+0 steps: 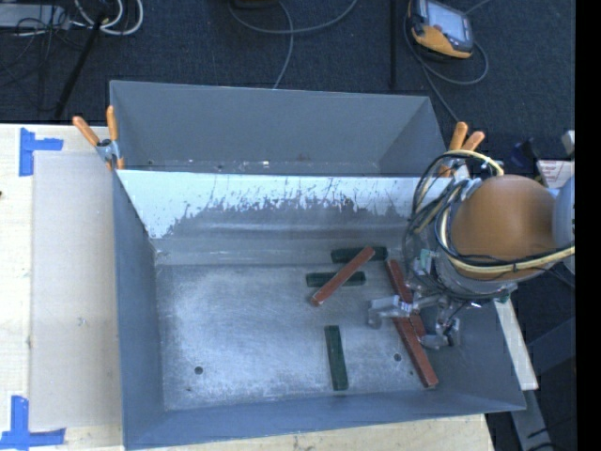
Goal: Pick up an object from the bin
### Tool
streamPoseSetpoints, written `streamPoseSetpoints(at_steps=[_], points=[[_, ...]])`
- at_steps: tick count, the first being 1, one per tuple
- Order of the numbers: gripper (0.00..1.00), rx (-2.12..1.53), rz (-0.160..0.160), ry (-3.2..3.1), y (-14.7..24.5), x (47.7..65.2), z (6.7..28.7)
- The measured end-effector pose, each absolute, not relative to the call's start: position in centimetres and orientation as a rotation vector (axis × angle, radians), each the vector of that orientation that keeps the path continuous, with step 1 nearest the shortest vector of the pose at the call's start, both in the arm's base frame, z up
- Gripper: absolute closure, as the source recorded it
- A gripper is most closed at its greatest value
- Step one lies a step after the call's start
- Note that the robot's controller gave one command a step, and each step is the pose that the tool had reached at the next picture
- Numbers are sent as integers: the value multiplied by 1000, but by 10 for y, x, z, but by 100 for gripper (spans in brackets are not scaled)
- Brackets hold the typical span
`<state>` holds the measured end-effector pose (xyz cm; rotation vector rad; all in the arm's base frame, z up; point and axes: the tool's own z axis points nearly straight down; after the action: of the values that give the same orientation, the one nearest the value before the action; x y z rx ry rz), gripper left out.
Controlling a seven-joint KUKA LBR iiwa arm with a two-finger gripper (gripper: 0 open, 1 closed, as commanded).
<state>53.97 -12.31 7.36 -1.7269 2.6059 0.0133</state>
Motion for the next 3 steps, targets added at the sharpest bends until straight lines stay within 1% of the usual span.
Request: streamPoseSetpoints(at_steps=[1, 2, 3], points=[[0, -2191, -1, 2225, -124, 493, 73], [100, -2187, 5, 2241, -127, 490, 71], [100, -2220, -3, 2219, -125, 486, 136]])
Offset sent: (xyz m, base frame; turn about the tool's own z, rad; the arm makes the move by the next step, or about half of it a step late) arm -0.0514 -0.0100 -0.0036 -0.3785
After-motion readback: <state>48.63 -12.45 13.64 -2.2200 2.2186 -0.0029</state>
